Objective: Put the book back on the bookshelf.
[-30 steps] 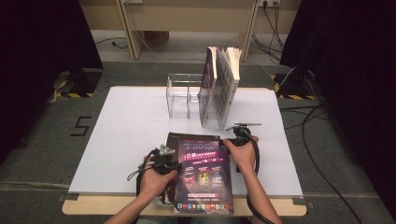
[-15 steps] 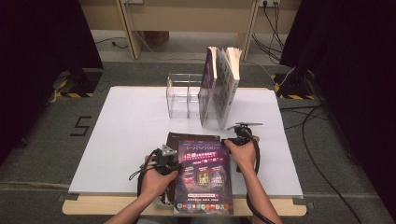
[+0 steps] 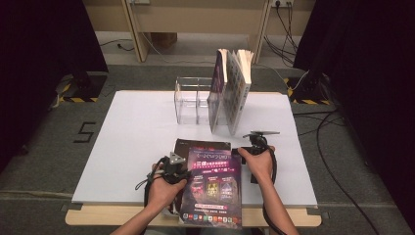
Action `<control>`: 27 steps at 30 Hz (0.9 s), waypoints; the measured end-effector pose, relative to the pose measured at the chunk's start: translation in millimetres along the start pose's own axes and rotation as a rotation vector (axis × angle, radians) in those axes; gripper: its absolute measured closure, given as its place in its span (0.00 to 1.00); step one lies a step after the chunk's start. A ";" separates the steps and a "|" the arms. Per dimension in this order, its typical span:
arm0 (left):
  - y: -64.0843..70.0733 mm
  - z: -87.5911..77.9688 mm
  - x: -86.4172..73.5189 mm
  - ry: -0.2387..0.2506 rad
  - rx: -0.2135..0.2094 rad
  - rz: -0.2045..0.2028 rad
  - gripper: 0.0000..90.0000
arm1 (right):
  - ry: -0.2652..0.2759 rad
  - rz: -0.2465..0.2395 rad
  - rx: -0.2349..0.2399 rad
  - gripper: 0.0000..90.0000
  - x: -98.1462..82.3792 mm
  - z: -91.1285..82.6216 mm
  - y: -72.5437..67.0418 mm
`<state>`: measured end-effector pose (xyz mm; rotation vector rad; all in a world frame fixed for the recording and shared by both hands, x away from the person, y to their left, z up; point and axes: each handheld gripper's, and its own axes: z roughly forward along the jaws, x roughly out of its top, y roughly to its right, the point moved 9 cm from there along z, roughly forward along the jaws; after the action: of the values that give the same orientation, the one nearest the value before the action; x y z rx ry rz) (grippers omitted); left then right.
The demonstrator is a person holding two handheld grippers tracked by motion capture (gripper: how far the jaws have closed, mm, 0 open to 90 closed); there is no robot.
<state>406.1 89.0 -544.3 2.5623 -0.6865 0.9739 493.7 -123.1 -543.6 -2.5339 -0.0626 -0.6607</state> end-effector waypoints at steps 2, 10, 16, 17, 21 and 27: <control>0.0 -0.1 -0.1 -0.002 0.002 0.005 0.86 | -0.008 0.002 0.006 0.62 -1.1 -1.2 0.2; -1.0 -0.1 0.5 0.005 0.009 0.007 0.87 | -0.037 0.020 -0.001 0.62 -5.7 -4.2 -0.1; -0.3 -0.2 -0.2 -0.003 -0.002 -0.002 0.87 | -0.036 0.023 -0.008 0.65 -6.1 -4.0 0.6; -0.3 -0.2 -0.3 -0.004 -0.001 -0.002 0.87 | -0.037 0.030 -0.009 0.66 -6.2 -4.1 1.0; 0.0 0.0 -0.1 0.001 0.001 -0.008 0.87 | -0.037 0.043 -0.007 0.71 -6.6 -4.6 2.6; -0.3 -0.1 -0.2 -0.003 -0.002 -0.012 0.87 | -0.051 0.070 0.016 0.71 -6.9 -5.7 3.9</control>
<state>406.0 89.3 -544.4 2.5637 -0.6722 0.9651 485.8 -128.8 -544.3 -2.5251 0.0021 -0.5655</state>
